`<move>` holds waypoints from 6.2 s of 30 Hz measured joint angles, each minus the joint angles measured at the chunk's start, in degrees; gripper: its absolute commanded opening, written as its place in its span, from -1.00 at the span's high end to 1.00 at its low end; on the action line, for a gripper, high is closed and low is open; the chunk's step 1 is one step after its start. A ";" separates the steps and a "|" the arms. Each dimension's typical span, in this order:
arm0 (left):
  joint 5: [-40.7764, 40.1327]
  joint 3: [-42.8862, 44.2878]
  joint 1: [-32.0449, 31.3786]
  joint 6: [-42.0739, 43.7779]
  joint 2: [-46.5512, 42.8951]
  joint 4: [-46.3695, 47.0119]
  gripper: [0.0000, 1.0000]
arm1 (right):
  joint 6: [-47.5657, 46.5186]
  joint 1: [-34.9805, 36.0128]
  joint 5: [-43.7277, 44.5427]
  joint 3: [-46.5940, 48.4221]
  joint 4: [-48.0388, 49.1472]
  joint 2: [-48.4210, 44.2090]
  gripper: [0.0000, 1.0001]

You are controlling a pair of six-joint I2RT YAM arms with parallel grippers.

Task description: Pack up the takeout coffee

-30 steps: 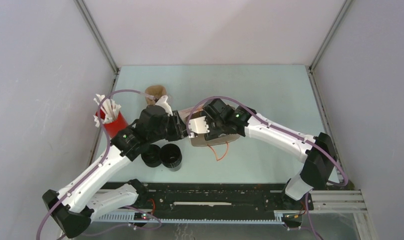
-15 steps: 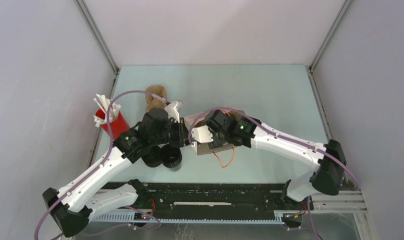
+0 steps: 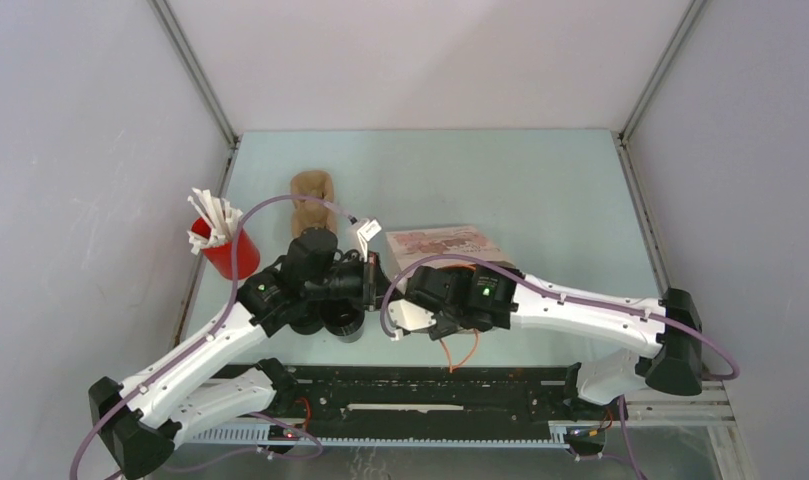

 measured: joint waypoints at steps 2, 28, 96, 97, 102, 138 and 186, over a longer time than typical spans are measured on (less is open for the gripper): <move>0.00 -0.76 -0.04 0.02 -0.02 -0.07 1.00 | -0.98 -1.29 -0.02 -0.07 0.31 0.55 0.87; 5.20 -3.85 1.38 -2.56 1.53 5.42 1.00 | -8.41 0.76 15.15 -9.86 12.24 -7.15 0.89; 17.70 0.11 10.01 -25.38 10.60 14.82 0.99 | -25.40 -23.56 -22.73 3.48 10.64 1.68 1.00; 17.90 0.44 9.88 -25.31 10.62 14.56 0.99 | -25.18 -23.37 -22.64 3.48 10.01 1.22 1.00; 19.28 4.42 5.68 -23.58 12.02 12.72 1.00 | -21.90 -20.63 -20.13 3.48 3.93 -3.76 1.00; -1.53 36.70 6.91 13.73 28.02 -29.09 1.00 | 9.38 -15.37 -14.73 20.70 -16.04 3.52 1.00; -2.19 38.93 5.22 -54.86 29.07 -37.24 -0.04 | 39.85 -21.92 -15.21 28.79 -12.17 5.51 1.00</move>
